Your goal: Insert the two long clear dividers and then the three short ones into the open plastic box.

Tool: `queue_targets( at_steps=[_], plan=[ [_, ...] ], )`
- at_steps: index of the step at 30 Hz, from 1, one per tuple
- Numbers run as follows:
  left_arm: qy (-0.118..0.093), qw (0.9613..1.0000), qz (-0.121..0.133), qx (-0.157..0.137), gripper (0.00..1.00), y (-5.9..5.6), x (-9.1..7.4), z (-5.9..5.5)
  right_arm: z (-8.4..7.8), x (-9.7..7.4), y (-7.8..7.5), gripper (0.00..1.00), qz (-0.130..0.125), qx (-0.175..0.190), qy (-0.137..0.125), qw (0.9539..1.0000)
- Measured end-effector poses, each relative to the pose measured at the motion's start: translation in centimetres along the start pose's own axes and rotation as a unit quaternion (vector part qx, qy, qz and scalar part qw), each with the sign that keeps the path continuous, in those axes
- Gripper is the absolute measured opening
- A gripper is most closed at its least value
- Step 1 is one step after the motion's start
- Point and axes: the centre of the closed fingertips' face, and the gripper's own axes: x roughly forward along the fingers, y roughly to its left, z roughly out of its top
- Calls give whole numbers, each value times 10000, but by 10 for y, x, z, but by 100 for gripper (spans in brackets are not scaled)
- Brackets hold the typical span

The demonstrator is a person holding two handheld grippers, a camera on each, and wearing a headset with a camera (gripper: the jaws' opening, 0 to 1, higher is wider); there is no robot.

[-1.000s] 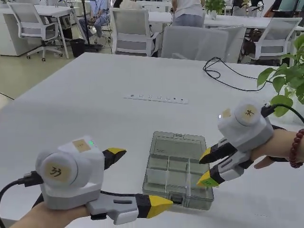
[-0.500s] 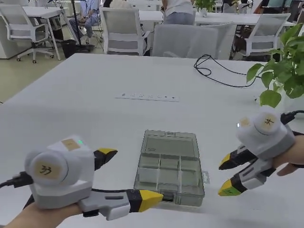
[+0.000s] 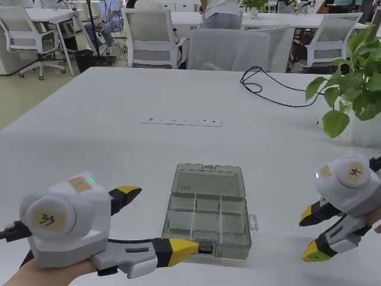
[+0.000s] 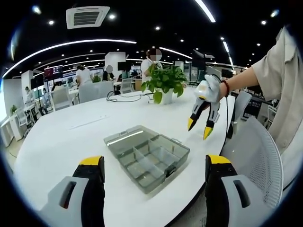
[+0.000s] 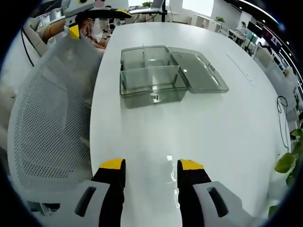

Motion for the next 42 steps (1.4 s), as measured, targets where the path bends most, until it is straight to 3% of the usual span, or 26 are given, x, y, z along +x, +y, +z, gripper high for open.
queue_targets(
  at_steps=[5, 18, 28, 42],
  plan=[
    [6, 10000, 35, -89, 88, 3, 2, -1, -14, 4, -1, 44, -4, -177, 258, 9995],
    [60, 9999, 88, -95, 84, 2, 3, -4, -31, 11, -4, 41, 57, -451, 538, 9975],
    [56, 9999, 114, -26, 84, 3, 3, -2, -40, 13, -9, 40, 101, -461, 623, 9969],
    [27, 9999, 130, 17, 83, 5, 5, 4, -36, 14, -10, 34, 175, -444, 526, 9975]
  ],
)
